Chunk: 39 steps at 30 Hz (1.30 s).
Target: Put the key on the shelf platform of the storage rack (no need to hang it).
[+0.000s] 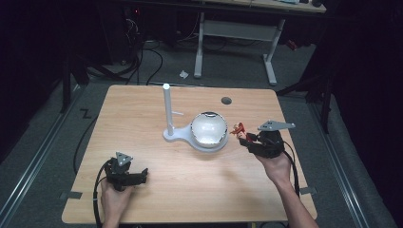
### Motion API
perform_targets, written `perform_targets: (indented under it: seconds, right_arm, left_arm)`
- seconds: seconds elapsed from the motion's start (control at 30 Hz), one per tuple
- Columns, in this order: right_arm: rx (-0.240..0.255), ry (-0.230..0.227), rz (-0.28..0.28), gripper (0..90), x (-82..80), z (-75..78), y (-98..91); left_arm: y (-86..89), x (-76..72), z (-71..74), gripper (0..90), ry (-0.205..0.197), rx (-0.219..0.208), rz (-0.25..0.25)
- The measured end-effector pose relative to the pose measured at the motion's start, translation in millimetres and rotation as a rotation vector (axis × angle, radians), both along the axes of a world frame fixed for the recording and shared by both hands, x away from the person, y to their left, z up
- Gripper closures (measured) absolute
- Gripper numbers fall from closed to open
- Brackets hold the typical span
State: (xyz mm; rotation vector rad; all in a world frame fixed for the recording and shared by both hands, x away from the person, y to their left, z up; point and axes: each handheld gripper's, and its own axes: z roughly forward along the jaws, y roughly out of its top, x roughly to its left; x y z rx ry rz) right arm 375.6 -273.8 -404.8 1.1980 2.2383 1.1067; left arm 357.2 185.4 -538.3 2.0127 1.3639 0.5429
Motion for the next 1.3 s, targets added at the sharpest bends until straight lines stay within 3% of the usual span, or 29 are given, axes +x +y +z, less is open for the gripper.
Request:
perform_targets:
  seconds: [0.33, 0.67, 1.03, 1.3]
  right_arm:
    - [-0.003, -0.019, 0.062, 63.5, 12.2, 11.7, 23.1]
    - [-0.023, -0.008, 0.114, 63.5, 32.7, 15.6, 50.6]
    - [-0.058, 0.019, 0.144, 63.4, 58.8, 7.4, 75.4]
    - [-0.069, 0.055, 0.153, 63.4, 74.9, -9.3, 90.2]
  left_arm:
    - [0.0, 0.0, 0.0, 1.9, 0.000, 0.000, 0.000]
    - [0.1, 0.0, 0.0, 1.9, 0.000, 0.000, 0.000]
    - [0.1, 0.0, 0.0, 1.9, 0.000, -0.001, 0.000]
    - [0.1, 0.0, 0.0, 2.0, 0.000, -0.001, 0.000]
